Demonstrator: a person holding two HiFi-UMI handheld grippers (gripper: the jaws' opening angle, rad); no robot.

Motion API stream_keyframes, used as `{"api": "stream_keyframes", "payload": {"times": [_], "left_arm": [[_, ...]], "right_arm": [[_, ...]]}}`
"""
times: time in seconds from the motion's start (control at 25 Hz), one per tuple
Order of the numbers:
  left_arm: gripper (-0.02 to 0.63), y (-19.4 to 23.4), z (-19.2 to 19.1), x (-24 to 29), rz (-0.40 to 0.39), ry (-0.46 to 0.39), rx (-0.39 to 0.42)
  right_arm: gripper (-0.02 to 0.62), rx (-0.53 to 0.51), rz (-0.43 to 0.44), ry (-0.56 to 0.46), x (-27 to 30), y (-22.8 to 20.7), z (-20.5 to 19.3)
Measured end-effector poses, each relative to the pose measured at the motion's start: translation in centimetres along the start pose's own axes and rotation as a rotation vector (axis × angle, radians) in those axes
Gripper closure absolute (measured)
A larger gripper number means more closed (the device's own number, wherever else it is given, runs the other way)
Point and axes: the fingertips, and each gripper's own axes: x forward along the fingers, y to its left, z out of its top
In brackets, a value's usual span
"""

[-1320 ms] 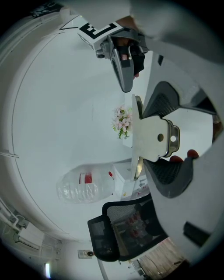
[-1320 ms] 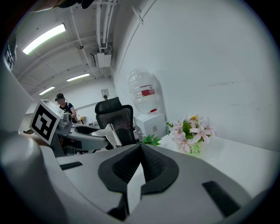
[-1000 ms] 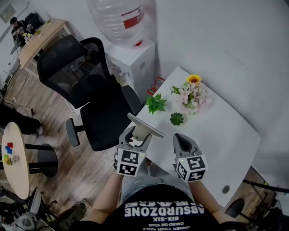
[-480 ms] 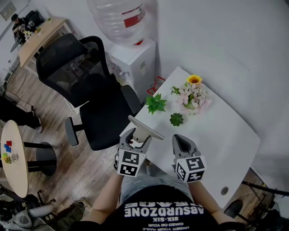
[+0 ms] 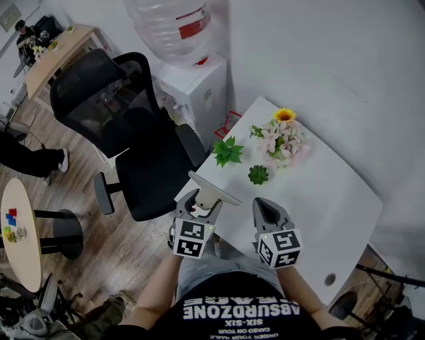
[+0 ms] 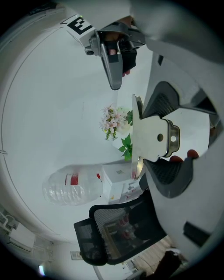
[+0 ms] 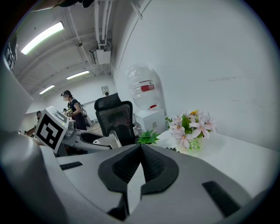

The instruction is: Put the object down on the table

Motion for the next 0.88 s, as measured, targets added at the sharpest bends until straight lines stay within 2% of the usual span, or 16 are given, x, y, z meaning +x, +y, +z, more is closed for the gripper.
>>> {"api": "stream_keyframes", "payload": {"times": [0.88], "left_arm": [[0.320, 0.3, -1.9, 2.1, -0.019, 0.057, -0.009]], "right_arm": [[0.598, 0.002, -0.018, 0.019, 0.4, -0.6, -0.5]]}}
